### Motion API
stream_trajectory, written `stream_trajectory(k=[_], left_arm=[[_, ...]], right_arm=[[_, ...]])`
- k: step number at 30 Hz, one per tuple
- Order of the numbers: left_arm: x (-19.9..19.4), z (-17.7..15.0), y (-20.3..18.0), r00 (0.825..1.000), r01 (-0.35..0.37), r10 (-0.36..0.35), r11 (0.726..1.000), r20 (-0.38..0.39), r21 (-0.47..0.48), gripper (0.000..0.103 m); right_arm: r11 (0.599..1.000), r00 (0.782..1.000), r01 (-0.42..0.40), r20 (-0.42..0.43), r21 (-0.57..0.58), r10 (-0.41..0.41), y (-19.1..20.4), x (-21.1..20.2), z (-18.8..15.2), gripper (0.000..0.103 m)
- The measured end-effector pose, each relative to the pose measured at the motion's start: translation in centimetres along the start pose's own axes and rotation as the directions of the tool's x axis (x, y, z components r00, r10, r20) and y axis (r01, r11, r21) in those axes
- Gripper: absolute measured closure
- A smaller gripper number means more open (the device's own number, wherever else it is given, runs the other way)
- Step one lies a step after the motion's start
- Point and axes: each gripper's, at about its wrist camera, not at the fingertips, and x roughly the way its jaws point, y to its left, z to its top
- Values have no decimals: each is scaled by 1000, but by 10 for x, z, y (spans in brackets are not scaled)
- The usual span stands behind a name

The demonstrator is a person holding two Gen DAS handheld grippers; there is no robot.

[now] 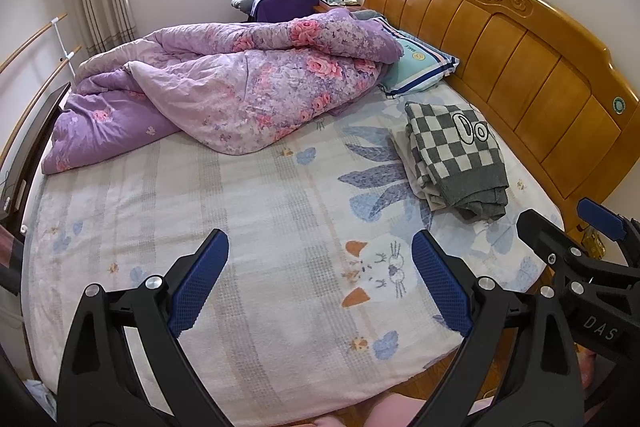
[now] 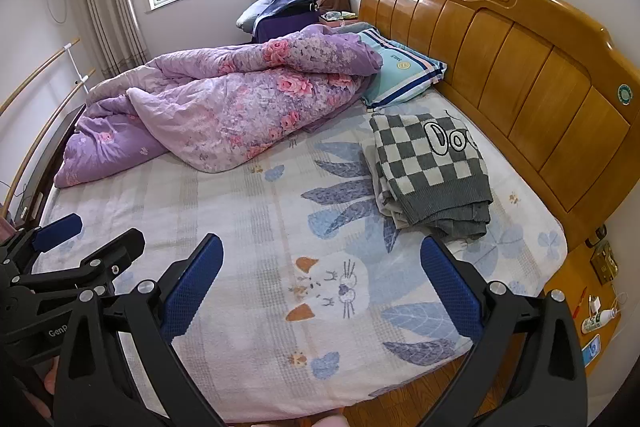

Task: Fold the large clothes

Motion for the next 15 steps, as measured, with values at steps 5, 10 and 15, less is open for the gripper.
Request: stream_trajectory(k=[5,10,15], left_arm=[[-3,-2,1,1000,-4,4,1000,4,-1,10],[-5,-3,2,1000,-7,7,1000,4,-4,10],[-5,-4,2,1000,-6,6,1000,4,-4,10]], right_arm=[[1000,1000,-6,-1,2,6,1,-1,0,8],[1000,1000,-4,-1,1,4,2,-2,0,7],[1000,1000,-7,-3,3,7,4,-2,-1,8]])
